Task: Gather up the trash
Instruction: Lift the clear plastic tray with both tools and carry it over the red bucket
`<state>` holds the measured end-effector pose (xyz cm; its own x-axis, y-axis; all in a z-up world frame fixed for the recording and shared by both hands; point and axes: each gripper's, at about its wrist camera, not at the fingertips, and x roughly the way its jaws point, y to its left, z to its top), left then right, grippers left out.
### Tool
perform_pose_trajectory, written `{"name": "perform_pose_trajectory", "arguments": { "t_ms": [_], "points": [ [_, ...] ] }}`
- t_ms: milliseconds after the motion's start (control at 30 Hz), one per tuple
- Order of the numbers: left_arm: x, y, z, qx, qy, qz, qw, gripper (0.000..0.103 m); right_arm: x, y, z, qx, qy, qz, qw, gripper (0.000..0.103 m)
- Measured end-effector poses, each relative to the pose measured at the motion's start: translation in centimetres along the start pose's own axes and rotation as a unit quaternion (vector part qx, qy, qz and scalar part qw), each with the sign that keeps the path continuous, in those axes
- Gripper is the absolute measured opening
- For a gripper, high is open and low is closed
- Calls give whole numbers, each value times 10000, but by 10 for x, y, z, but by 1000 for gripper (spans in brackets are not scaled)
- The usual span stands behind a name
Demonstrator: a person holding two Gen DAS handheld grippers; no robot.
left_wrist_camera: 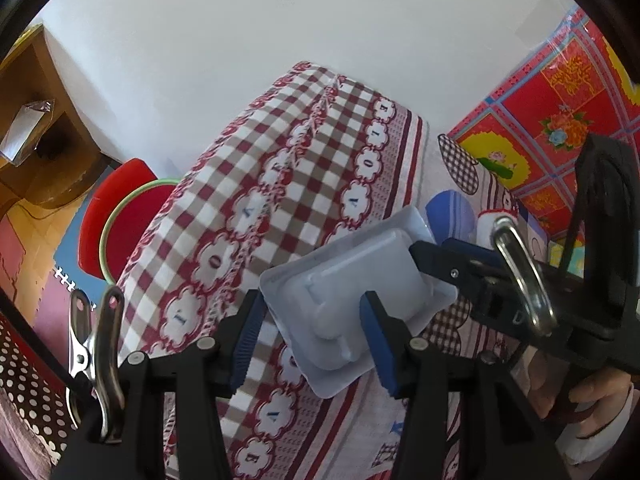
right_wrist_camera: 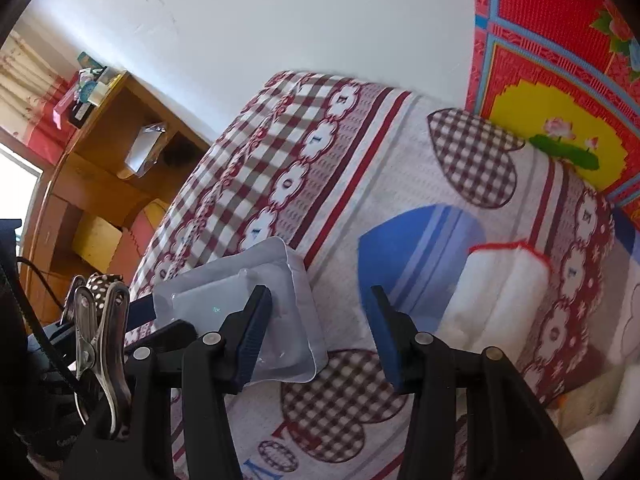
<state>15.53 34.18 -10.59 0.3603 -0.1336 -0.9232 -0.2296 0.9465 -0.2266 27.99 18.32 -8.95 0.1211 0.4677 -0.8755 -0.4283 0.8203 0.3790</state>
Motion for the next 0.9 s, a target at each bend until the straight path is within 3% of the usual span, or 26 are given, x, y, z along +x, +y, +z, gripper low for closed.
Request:
{"name": "perform_pose_trajectory", "arguments": {
  "t_ms": [167,633,900],
  "points": [
    [-4,11,-8,-77,53,-74,9999,53,3,4,-10,160,42,190,9997,50],
    [-5,21,-10,143,195,-248,9994,55,-7,8,-29,683,-123,153,9975,50],
    [1,16,-11,261,247,-349,9987,64,-1,17,-32,597,-115,-34,9981,50]
  ]
}}
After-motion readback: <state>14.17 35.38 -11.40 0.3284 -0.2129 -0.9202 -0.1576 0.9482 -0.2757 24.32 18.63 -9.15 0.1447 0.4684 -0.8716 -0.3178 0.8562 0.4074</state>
